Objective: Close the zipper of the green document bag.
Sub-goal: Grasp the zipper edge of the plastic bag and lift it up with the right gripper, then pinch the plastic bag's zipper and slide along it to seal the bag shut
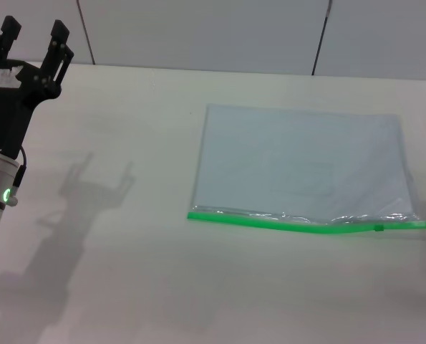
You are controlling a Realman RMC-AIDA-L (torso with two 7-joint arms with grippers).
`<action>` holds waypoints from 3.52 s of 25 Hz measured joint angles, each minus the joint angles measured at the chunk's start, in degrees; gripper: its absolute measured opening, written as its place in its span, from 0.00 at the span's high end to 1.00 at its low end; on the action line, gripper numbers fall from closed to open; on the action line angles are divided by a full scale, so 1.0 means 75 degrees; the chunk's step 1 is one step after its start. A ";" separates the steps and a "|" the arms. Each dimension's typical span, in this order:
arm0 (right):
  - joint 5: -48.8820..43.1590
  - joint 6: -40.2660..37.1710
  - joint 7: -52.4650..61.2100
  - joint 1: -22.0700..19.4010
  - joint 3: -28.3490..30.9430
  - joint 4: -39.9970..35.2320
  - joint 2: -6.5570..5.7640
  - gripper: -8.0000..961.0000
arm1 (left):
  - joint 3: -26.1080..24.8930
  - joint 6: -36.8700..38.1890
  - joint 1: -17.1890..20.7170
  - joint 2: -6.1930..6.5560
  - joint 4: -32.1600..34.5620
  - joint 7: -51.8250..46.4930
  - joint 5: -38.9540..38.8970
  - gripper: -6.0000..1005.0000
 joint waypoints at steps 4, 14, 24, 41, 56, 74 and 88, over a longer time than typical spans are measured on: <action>-0.0025 0.0082 -0.0020 0.0000 -0.0130 -0.0029 0.0011 0.18 | 0.0000 -0.0016 -0.0008 0.0000 -0.0012 -0.0005 0.0000 0.24; -0.0026 0.0386 -0.0115 0.0082 -0.0465 -0.0367 0.0001 0.20 | 0.0000 -0.0029 -0.0017 -0.0001 -0.0024 -0.0011 0.0001 0.24; -0.0031 0.0452 -0.0116 0.0299 -0.0769 -0.0488 -0.0001 0.21 | 0.0000 -0.0029 -0.0033 -0.0001 -0.0024 -0.0011 0.0001 0.24; 0.0018 0.0987 -0.0350 0.0464 -0.0844 -0.0811 0.0000 0.59 | 0.0000 -0.0017 -0.0040 -0.0001 -0.0024 -0.0012 0.0001 0.24; 0.0006 0.1166 -0.0599 0.0486 -0.0851 -0.1342 -0.0018 0.91 | 0.0079 -0.0041 -0.0057 -0.0001 -0.0024 0.0037 0.0046 0.24; 0.0027 0.1132 -0.0542 0.1142 -0.1308 -0.1391 -0.0040 0.94 | 0.1175 -0.1526 -0.1022 -0.0022 -0.0030 0.0745 0.1555 0.24; 0.0033 0.1796 -0.0538 0.1561 -0.1299 -0.1677 -0.0061 0.94 | 0.2250 -0.2460 -0.1556 -0.0070 -0.0867 0.3455 0.2990 0.25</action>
